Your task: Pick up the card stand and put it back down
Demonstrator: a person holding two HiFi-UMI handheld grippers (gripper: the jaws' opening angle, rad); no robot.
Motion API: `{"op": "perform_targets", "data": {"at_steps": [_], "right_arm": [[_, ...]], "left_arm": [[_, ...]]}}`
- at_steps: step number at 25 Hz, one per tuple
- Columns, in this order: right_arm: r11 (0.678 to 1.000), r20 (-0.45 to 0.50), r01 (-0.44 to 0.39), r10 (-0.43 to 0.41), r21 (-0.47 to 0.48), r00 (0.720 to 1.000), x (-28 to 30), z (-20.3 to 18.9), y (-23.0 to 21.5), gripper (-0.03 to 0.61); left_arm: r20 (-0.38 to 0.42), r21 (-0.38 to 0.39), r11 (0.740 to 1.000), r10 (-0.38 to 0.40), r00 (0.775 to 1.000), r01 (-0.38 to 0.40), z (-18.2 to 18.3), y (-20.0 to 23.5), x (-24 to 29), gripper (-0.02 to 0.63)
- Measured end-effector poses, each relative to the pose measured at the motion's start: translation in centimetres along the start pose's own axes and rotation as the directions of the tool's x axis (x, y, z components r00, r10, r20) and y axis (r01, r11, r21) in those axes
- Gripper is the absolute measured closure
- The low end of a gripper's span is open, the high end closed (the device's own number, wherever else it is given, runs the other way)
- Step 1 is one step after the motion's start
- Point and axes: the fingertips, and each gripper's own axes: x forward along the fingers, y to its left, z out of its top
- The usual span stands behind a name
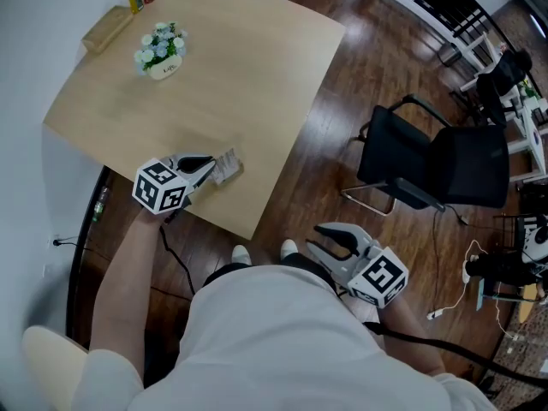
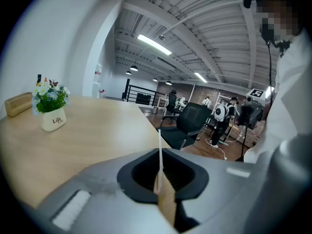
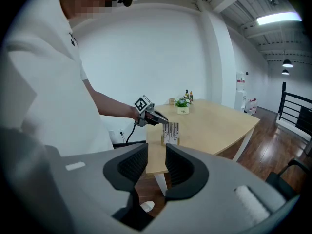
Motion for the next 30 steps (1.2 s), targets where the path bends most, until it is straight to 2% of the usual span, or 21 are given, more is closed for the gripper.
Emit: {"op": "perform_targets", "data": {"at_steps": [12, 30], "right_arm": [[1.000, -0.008, -0.023, 0.023, -0.002, 1.000, 0.3, -0.3, 0.5, 0.460], [0.999, 0.013, -0.042, 0.042, 0.004, 0.999, 0.0, 0.2, 1.3, 0.460]], "left_arm": [[0.026, 0.013, 1.000, 0.008, 1.000, -0.008, 1.2, -0.6, -0.7, 0.597], [0.108, 0.056, 0.996, 0.068, 0.992, -0.075, 6.4, -1.3, -5.6, 0.597]]}}
